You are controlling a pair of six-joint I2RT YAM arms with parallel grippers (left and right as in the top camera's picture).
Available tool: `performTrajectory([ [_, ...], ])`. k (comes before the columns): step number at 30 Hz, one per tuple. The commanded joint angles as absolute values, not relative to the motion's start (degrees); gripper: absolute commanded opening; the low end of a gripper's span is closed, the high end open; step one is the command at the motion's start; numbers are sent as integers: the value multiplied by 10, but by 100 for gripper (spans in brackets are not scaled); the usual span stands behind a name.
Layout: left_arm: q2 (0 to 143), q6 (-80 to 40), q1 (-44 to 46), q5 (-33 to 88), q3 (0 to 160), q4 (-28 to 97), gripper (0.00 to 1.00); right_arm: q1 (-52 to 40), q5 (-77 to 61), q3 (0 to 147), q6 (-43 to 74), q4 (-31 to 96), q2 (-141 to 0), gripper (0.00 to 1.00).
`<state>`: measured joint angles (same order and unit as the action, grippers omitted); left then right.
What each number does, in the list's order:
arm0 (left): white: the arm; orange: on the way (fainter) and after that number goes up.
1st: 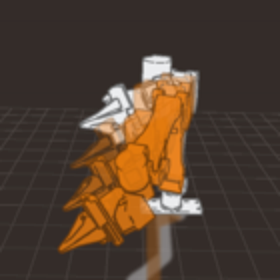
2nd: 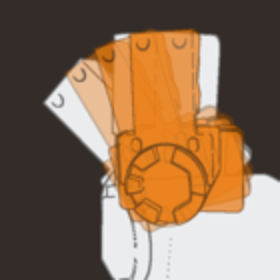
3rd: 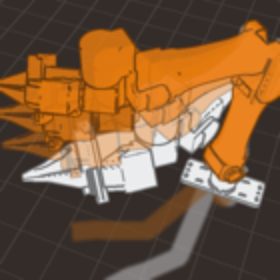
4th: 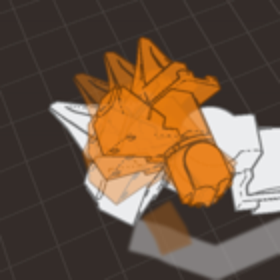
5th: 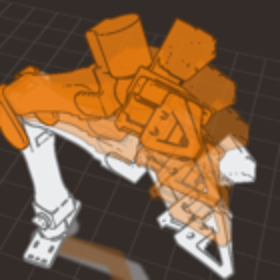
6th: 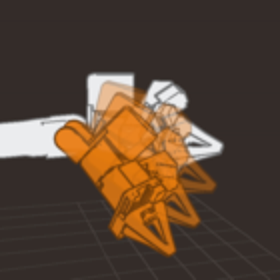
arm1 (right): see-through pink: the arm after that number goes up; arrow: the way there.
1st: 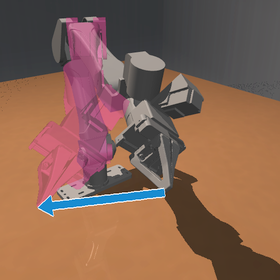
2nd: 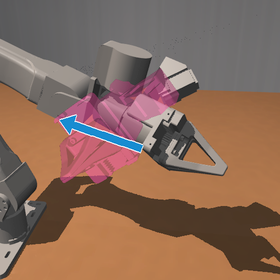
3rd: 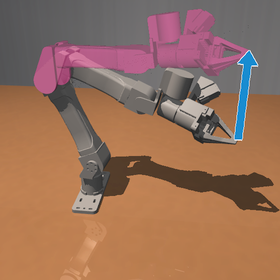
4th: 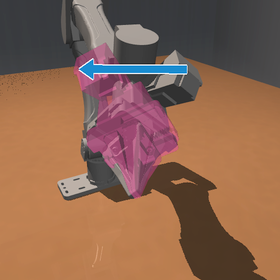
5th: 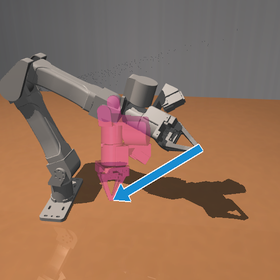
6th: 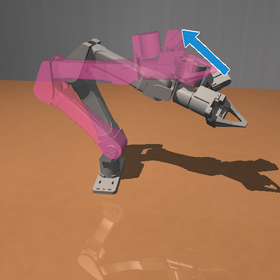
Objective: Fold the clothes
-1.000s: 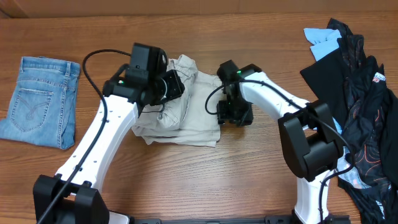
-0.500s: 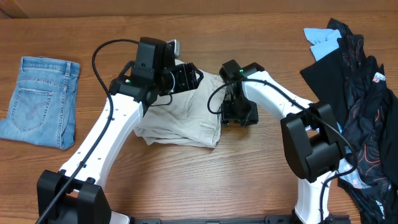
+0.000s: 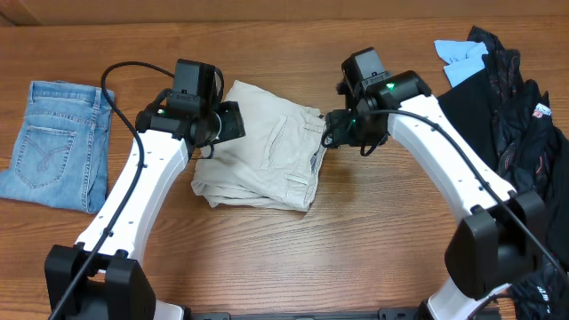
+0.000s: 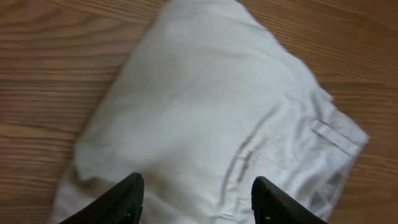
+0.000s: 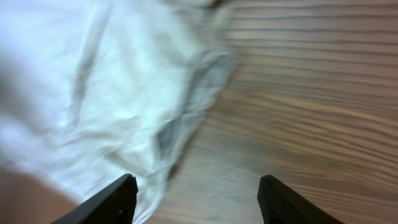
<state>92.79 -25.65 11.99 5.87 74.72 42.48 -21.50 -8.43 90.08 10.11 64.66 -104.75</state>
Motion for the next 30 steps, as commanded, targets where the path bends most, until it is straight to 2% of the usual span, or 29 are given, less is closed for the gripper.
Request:
performTrajectory([
  [1,934,-237,119,-40,759,433,58,-223,-214,897,29,651,-1046,65],
  [14,1080,-238,93,-42,759,436,54,-293,-237,820,12,611,-1070,64],
  [21,1126,-240,86,-1,759,565,54,-303,-200,776,12,599,-1110,64],
  [26,1139,-248,87,2,758,654,52,-299,-124,770,13,598,-1156,65],
  [30,1140,-249,87,59,750,690,52,-287,-51,770,27,575,-1174,65],
])
